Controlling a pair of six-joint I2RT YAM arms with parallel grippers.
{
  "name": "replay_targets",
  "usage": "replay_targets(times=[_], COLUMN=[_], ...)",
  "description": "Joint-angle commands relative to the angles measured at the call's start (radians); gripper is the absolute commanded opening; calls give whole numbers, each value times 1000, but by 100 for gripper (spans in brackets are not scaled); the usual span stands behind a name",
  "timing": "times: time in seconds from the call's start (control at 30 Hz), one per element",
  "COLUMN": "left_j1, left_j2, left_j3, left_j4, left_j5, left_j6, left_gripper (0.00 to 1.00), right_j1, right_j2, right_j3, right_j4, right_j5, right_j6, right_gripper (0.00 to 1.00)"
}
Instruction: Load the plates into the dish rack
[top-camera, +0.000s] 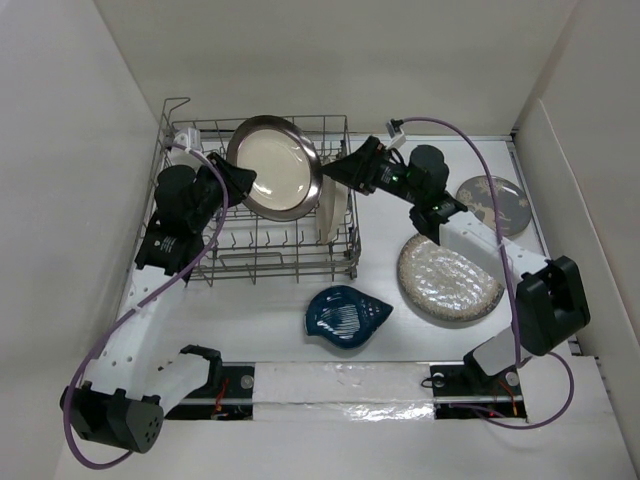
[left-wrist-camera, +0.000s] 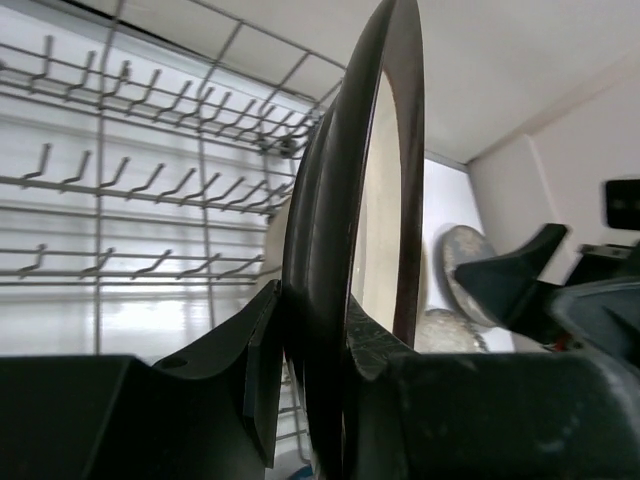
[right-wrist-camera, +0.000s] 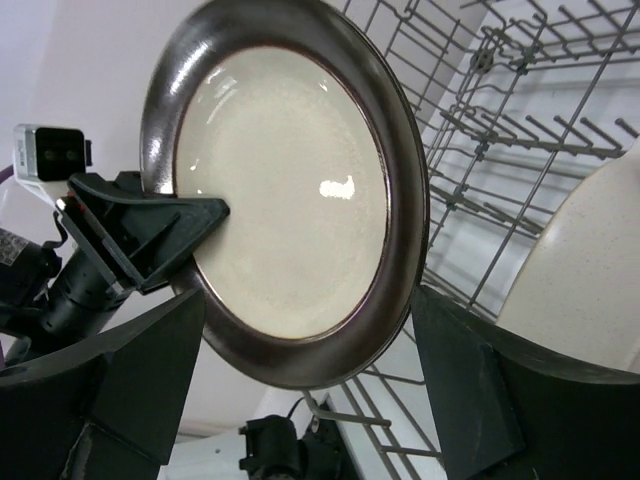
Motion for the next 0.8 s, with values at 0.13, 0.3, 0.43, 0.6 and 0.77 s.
replay_targets(times=[0.13, 0.3, 0.43, 0.6, 0.77], left_j1=[53, 53, 44, -4, -4], left_j2=[-29, -14, -1, 75, 207], left_j3=[135, 209, 249, 362, 486], left_j4=[63, 27, -3, -104, -187], left_j5=[-44, -60, -81, -116, -191], left_j6=[37, 52, 69, 121, 149], left_gripper=[0, 0, 0, 0, 0], right_j1=[-39, -71, -82, -91, -154], right_j2=[-66, -75, -88, -140, -297], right_j3=[-4, -13, -20, -19, -62], right_j4=[74, 46, 19, -148, -219], right_j5=[-26, -26, -7, 196, 298], right_j6=[-44, -76, -103, -252, -324], right_gripper=[94, 100, 100, 100, 100])
